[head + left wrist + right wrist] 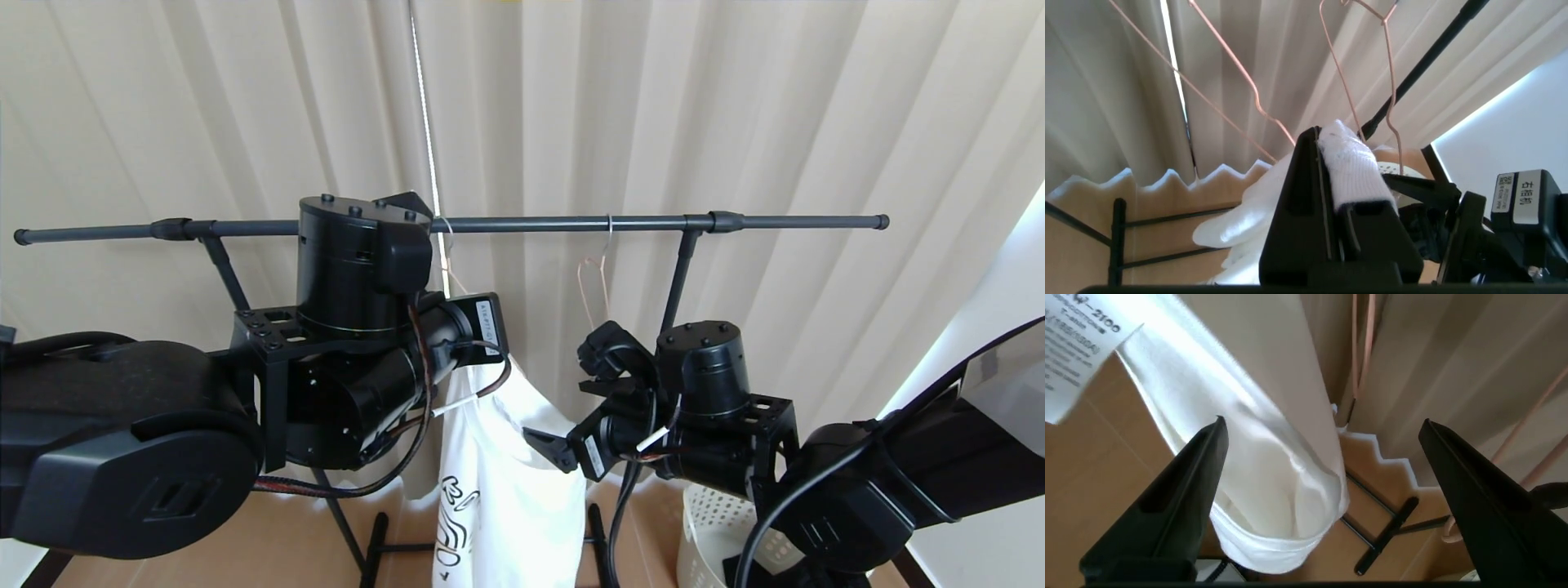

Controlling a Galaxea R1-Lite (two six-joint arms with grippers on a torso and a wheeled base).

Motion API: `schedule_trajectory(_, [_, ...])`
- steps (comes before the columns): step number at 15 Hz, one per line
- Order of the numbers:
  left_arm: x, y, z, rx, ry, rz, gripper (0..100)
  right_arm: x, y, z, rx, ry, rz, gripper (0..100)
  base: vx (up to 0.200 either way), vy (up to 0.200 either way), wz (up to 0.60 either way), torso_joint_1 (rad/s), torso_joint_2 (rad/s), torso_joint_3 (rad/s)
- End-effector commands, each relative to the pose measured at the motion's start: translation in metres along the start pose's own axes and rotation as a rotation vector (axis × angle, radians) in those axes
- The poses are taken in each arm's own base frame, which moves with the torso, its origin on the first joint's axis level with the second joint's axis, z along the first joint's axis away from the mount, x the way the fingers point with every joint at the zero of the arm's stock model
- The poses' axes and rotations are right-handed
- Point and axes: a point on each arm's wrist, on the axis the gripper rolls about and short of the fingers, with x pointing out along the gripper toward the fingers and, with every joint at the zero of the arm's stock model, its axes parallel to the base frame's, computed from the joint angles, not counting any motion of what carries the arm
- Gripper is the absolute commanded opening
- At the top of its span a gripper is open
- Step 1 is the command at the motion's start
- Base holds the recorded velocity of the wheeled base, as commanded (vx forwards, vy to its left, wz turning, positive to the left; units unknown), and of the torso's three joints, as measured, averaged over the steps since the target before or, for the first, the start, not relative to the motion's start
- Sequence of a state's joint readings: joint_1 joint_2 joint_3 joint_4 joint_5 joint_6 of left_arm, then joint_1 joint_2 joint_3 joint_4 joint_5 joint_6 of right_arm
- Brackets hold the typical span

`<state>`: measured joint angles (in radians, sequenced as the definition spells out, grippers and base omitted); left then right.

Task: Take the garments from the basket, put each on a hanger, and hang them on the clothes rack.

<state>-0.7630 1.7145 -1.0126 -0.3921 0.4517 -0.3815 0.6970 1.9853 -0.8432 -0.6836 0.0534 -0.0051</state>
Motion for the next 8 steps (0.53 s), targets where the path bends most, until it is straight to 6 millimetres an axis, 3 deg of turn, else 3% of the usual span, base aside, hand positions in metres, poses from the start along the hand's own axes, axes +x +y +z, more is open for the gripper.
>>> schedule_trajectory(1, [0.0002, 0.0001, -0.0001, -0.001, 0.000, 0.000, 0, -0.0003, 0.0009, -0.0010, -0.002, 0.003, 0.003, 100, 0.000, 0.000, 0.00, 0.000, 0.00, 0.000])
schedule_trajectory(8, [-0.0006, 0.0000, -0.0016, 0.004, 0.005, -0.001, 0, 0.0062, 0.0087, -0.0068, -0.010, 0.024, 0.020, 100, 0.000, 0.000, 0.00, 0.000, 0.00, 0.000])
